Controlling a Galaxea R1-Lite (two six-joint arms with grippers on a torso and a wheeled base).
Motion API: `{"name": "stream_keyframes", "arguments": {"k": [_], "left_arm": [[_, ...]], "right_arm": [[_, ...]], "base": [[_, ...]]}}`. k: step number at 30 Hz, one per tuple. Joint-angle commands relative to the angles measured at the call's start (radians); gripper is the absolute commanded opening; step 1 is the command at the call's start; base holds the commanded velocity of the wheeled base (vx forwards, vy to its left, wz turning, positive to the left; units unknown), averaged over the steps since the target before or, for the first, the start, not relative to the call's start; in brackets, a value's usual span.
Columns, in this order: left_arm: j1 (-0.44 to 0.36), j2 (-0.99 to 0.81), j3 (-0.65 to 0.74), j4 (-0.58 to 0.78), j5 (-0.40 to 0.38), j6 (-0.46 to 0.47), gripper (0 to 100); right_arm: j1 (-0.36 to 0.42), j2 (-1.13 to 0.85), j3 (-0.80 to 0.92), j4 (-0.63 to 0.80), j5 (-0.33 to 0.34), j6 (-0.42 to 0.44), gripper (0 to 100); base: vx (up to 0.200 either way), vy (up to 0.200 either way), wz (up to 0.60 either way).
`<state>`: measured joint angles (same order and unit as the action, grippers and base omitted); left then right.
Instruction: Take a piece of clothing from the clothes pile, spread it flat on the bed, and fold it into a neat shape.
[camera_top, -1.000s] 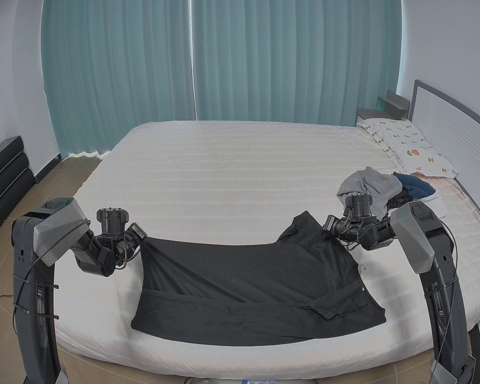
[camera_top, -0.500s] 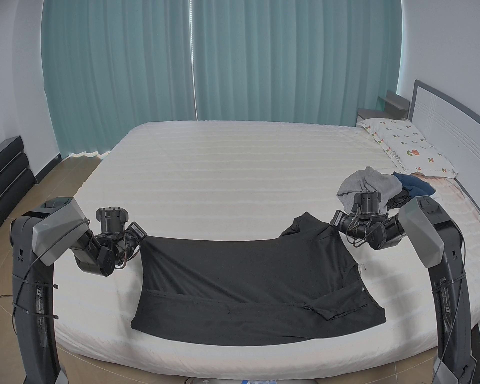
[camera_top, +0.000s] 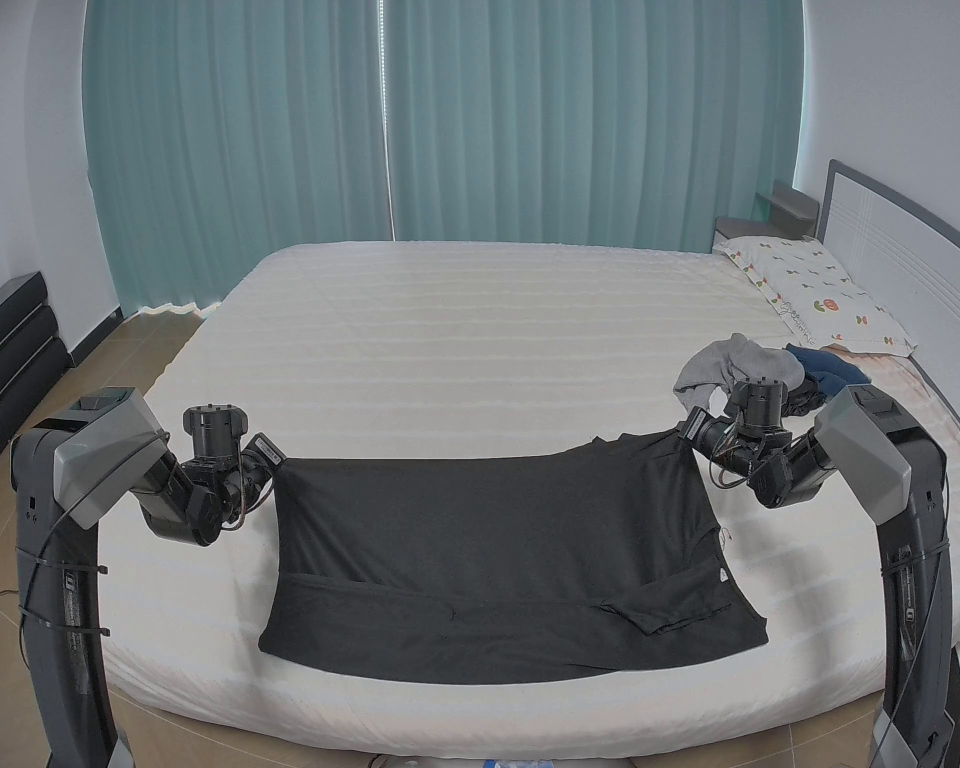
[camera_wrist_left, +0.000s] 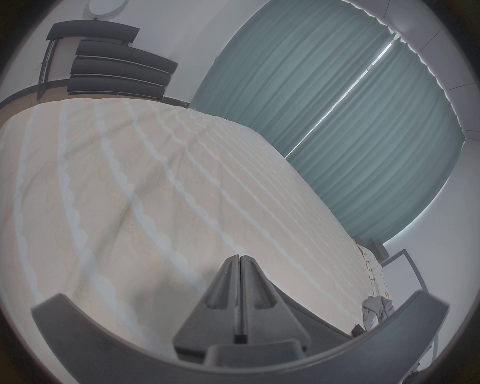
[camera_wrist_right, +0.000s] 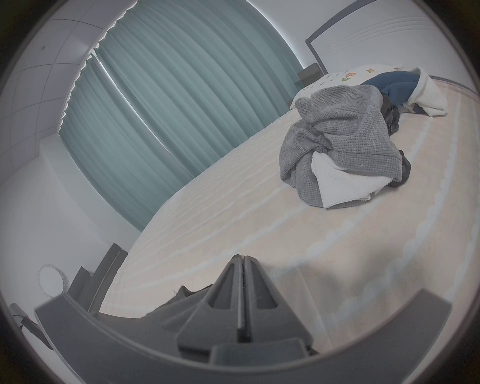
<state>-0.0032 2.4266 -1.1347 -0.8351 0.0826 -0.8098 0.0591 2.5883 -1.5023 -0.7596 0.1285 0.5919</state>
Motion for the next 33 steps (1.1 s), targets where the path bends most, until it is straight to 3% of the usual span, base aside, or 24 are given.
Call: {"name": "stream_keyframes", "arguments": {"k": [1, 8, 12, 19, 26, 33], "left_arm": [[0.002, -0.008, 0.0, -0.001, 0.0, 0.001, 0], [0.002, -0.001, 0.004, 0.005, -0.001, 0.026, 0], [0.002, -0.008, 0.033, 0.001, -0.001, 0.055, 0], [0.006, -0.008, 0.082, -0.012, -0.006, 0.175, 0], [0.006, -0.001, 0.089, -0.07, -0.018, 0.179, 0], [-0.017, 0.058, 0.012, -0.075, -0.018, 0.179, 0]], "right_arm": [[-0.001, -0.014, 0.027, -0.004, 0.0, -0.001, 0], [-0.002, -0.037, 0.085, -0.003, 0.008, -0.007, 0], [-0.009, -0.086, 0.151, -0.009, 0.06, -0.009, 0], [-0.021, -0.149, 0.246, -0.009, 0.091, -0.044, 0], [-0.03, -0.154, 0.286, -0.023, 0.117, -0.066, 0], [-0.019, -0.077, 0.22, -0.047, 0.108, -0.061, 0]], "base": [[0.0, 0.0, 0.0], [0.0, 0.0, 0.0], [0.0, 0.0, 0.0], [0.0, 0.0, 0.0], [0.0, 0.0, 0.0], [0.0, 0.0, 0.0]]}}
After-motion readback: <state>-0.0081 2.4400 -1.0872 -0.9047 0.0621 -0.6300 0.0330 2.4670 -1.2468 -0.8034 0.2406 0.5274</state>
